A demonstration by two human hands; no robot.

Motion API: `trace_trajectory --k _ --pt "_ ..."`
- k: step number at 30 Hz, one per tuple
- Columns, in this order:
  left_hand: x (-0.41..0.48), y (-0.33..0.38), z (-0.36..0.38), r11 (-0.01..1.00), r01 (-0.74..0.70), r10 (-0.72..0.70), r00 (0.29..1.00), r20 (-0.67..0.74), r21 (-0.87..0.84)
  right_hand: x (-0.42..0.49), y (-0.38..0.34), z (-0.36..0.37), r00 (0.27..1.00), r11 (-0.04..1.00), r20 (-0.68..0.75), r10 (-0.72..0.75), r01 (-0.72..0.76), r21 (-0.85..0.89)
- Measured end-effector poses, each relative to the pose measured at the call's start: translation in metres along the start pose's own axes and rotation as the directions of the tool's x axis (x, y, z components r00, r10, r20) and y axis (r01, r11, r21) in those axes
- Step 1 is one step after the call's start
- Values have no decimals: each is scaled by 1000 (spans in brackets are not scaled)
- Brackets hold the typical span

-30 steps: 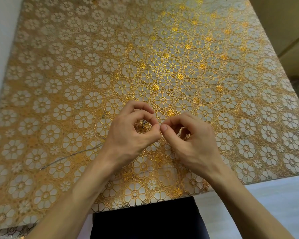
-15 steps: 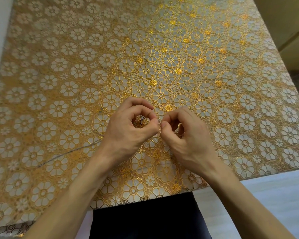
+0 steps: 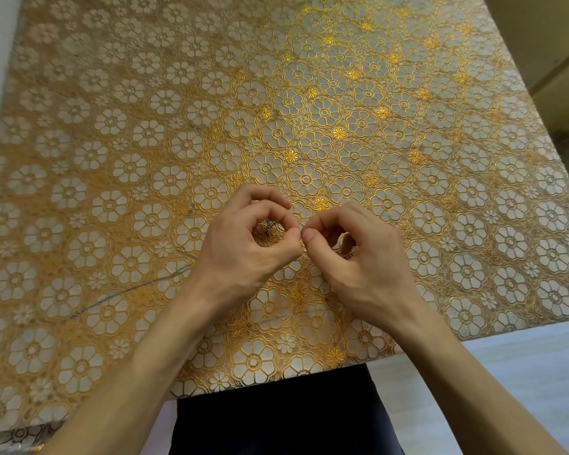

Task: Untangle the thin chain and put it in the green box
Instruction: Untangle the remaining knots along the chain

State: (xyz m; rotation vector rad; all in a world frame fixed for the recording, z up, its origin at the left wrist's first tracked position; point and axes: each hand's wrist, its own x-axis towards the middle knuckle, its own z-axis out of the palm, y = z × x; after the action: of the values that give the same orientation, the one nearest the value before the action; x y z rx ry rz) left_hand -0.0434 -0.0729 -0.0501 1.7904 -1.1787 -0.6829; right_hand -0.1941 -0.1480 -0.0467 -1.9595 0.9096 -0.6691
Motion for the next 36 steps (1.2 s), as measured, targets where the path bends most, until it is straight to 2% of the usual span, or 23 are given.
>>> trace_trajectory --k 9,11,14,17,25,32,36 --pt "1 3 -1 1000 -3 3 1000 5 12 -1 -2 2 1000 997 5 -25 25 -71" --pt "1 3 -1 1000 5 -5 1000 15 -19 -1 -4 1 999 999 33 42 -42 -2" --pt "2 3 -1 992 53 -52 999 14 -118 -2 -4 -2 971 941 96 220 -237 241" --pt "2 3 -5 975 95 -93 996 19 -200 -4 -1 -5 956 897 91 278 -292 333" --pt "3 2 -7 989 64 -54 996 76 -136 -3 -4 -6 980 949 112 162 -186 256" --pt "5 1 -7 988 66 -56 996 69 -140 -1 -3 -10 998 997 23 60 -61 47" --pt "5 1 -8 992 63 -52 994 99 -113 2 -3 -12 997 999 69 21 -23 26"
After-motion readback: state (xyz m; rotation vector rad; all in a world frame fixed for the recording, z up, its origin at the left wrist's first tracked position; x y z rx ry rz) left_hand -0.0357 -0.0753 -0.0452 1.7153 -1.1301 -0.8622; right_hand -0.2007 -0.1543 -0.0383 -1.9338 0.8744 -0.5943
